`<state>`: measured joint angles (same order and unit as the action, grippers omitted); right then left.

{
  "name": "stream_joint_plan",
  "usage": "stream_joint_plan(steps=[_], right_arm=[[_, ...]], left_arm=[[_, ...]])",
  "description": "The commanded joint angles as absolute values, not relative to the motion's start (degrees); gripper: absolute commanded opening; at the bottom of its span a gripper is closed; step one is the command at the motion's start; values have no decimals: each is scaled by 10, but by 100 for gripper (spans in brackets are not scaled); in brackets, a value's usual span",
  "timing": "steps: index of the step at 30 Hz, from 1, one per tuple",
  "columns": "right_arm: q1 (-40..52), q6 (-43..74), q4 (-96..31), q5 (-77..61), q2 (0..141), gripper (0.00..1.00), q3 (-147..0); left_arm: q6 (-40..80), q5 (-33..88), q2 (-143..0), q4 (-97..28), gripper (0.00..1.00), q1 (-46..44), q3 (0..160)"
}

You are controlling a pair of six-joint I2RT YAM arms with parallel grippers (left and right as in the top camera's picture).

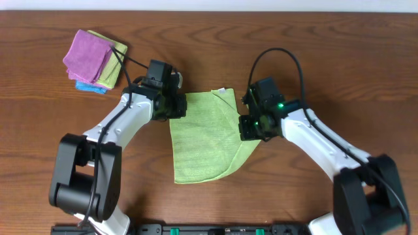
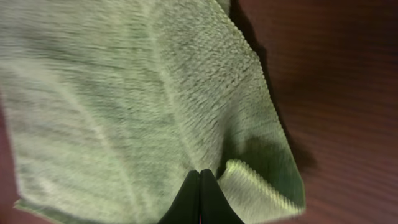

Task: Fold the cloth
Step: 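Hold the top corners with both grippers and stretch the cloth flat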

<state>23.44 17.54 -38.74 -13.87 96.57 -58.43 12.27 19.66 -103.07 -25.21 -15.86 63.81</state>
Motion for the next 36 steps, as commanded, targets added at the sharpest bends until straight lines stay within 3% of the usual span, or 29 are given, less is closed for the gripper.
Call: stream_joint_plan(steps=[1, 36], right_arm=[[233, 164, -381, -133, 996, 2, -591], [235, 232, -510, -105, 1038, 2, -587]], left_arm=[[136, 168, -1051, -245, 6, -158, 633], [143, 145, -1122, -209, 6, -161, 632]])
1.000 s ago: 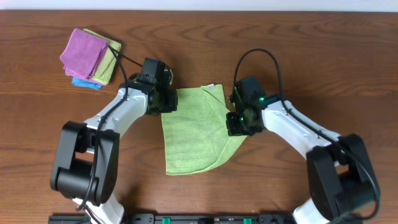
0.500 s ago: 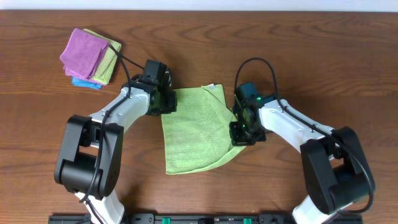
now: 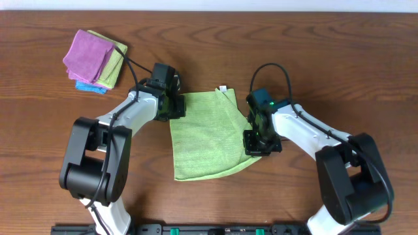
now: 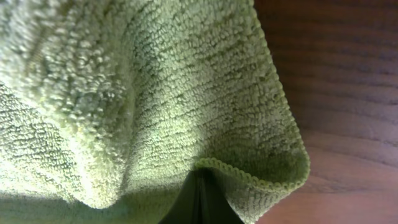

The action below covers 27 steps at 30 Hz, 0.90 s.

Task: Fold the cloth
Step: 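Hold the top corners with both grippers and stretch the cloth flat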

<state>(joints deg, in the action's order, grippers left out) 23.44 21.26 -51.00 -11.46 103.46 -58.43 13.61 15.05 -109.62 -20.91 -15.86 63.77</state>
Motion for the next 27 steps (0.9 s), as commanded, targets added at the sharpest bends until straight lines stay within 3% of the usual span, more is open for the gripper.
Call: stream_joint_plan(steps=[1, 17, 27], right_arm=[[238, 232, -507, -105, 1038, 2, -585], [304, 353, -536, -105, 1039, 2, -510], [295, 425, -539, -86, 1039, 2, -477]], left_arm=[[144, 145, -1129, -207, 5, -162, 632], [144, 77, -1141, -208, 5, -164, 633], [146, 40, -1141, -243, 6, -148, 633]])
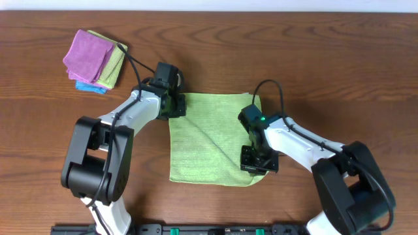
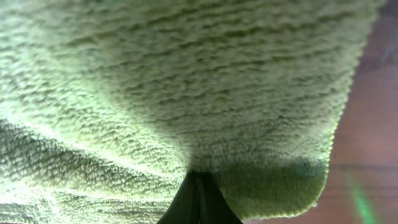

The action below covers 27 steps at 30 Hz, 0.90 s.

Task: Fold the cloth
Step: 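Hold the top corners with both grippers and stretch the cloth flat, then release the cloth and pull both grippers back toward the near edge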

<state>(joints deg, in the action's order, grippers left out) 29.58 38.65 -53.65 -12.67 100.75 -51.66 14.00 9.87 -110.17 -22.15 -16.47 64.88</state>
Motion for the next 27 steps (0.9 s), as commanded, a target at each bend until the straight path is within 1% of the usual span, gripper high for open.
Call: stream_joint_plan(steps=[1, 8, 13, 19, 23, 27], right_arm=[[293, 432, -542, -83, 1039, 2, -477], [274, 437, -540, -78, 1037, 2, -485], [261, 429, -549, -77, 1008, 2, -520], [258, 423, -602, -49, 944, 2, -556], [258, 411, -602, -49, 893, 2, -557], [258, 388, -601, -49, 843, 2, -557]], left_arm=[[146, 40, -1141, -246, 6, -147, 633], [146, 40, -1137, -254, 6, -140, 635], [146, 41, -1123, -265, 6, -139, 648], [146, 43, -1108, -270, 6, -139, 662], [146, 50, -1098, -284, 6, -139, 679], [146, 50, -1079, -323, 6, -139, 712]])
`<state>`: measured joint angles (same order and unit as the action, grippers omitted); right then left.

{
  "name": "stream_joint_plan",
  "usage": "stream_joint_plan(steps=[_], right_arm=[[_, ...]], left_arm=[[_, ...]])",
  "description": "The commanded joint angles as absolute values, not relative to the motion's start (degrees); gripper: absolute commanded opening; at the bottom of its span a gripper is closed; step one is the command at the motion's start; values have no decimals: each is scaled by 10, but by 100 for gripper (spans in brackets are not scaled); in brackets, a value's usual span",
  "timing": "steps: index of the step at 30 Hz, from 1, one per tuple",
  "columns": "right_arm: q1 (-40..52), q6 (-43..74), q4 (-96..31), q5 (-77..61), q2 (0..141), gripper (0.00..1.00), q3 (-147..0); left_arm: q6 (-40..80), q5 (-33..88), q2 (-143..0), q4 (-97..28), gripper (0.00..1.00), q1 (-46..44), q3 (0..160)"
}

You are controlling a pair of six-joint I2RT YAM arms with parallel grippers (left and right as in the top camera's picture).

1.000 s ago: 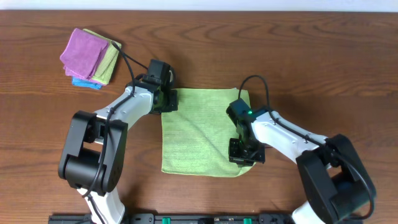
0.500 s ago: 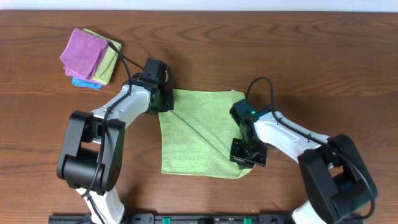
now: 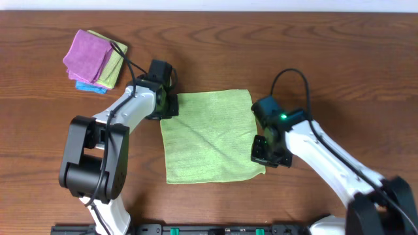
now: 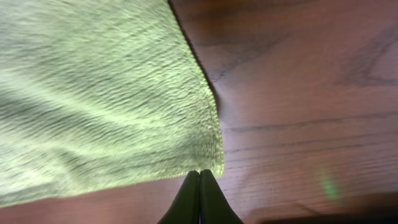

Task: Fold the cloth
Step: 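Release the cloth and pull both grippers back toward the near edge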

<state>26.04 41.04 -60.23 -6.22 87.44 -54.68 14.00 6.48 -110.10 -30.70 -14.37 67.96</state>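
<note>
A green cloth [image 3: 209,137] lies spread out as a flat square in the middle of the table. My left gripper [image 3: 166,104] sits over its far left corner; the fingers are hidden under the wrist. At the near right corner, my right gripper [image 3: 261,155] is low over the table. In the right wrist view the cloth [image 4: 93,93] fills the upper left, and the right gripper [image 4: 200,173] is shut with its tips on the very corner of the cloth.
A stack of folded cloths [image 3: 95,60], pink on top of yellow-green and blue, lies at the far left. The brown wooden table [image 3: 339,72] shows bare wood right of the cloth. Black cables run from both wrists.
The right gripper has moved right and slightly away from the front edge with its corner. The cloth now lies flatter and a little further left, and the left gripper has shifted left too.
At first the cloth's right side was folded over, with the right gripper shut on it at mid-right. Later that gripper stood nearer the front with the cloth draped over its tips. The fold came open, and now the cloth lies as one flat square.
</note>
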Motion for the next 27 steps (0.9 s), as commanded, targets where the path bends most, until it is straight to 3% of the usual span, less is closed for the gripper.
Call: stream_joint_plan(steps=[1, 10, 15, 27], right_arm=[[258, 385, -603, -49, 832, 2, -557], [246, 326, -613, -142, 790, 2, -557], [199, 275, -615, -194, 790, 2, -557], [81, 182, -620, -277, 752, 2, -486]], left_arm=[[146, 50, -1072, -333, 6, -139, 721], [150, 57, -954, -487, 6, -138, 792], [135, 130, -873, -579, 6, -127, 773], [197, 158, -478, -613, 6, -128, 538]])
